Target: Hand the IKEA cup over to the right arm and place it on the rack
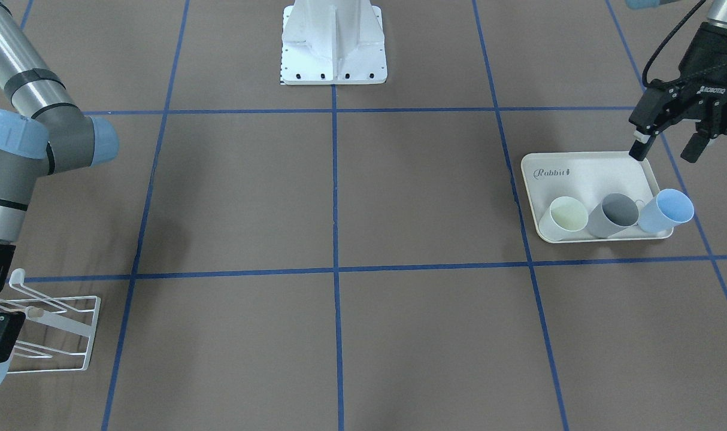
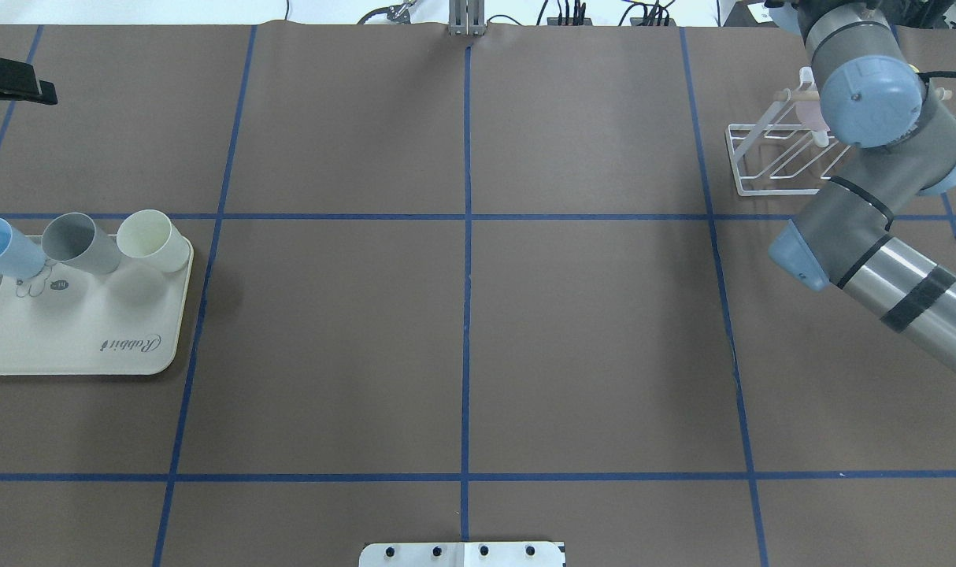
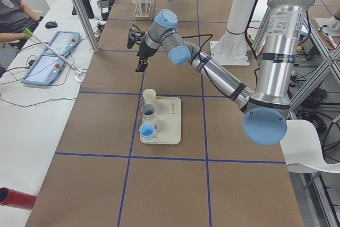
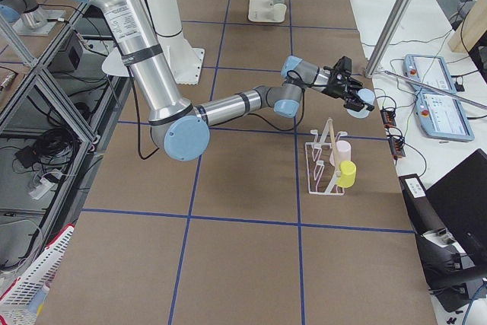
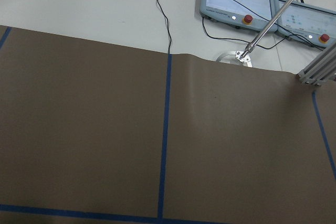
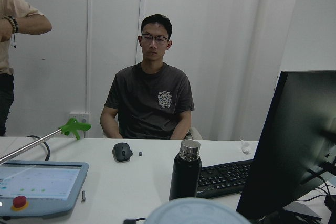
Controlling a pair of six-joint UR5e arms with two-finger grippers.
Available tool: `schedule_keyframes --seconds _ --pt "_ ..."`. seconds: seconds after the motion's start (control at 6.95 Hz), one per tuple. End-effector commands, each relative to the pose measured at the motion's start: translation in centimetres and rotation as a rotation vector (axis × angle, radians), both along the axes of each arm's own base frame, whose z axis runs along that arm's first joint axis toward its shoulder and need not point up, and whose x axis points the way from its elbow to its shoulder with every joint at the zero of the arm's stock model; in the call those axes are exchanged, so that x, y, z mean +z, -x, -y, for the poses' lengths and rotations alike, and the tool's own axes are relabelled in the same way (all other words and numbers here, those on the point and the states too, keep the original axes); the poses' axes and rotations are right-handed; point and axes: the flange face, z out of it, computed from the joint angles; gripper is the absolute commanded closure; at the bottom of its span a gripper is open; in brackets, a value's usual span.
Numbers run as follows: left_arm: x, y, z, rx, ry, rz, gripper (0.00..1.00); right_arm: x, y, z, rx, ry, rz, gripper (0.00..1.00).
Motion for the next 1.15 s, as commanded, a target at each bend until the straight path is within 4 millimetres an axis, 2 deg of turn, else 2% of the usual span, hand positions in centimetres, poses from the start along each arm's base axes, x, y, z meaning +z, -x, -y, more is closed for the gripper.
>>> schedule_keyframes --seconds 0.0,0.58,1.01 --pt "0.6 0.5 0.0 0.007 0.006 0.005 0.0 1.2 -0.1 -0.4 -0.012 0.014 -0.033 0.94" --pt "0.8 0.8 0.2 0.001 0.009 0.006 0.0 4.3 0.4 0.0 -0.022 0.066 -0.072 0.94" --pt "1.0 1.0 0.3 -0.004 0.013 0.007 0.0 3.8 2.1 -0.5 -0.046 0.057 -0.071 0.94"
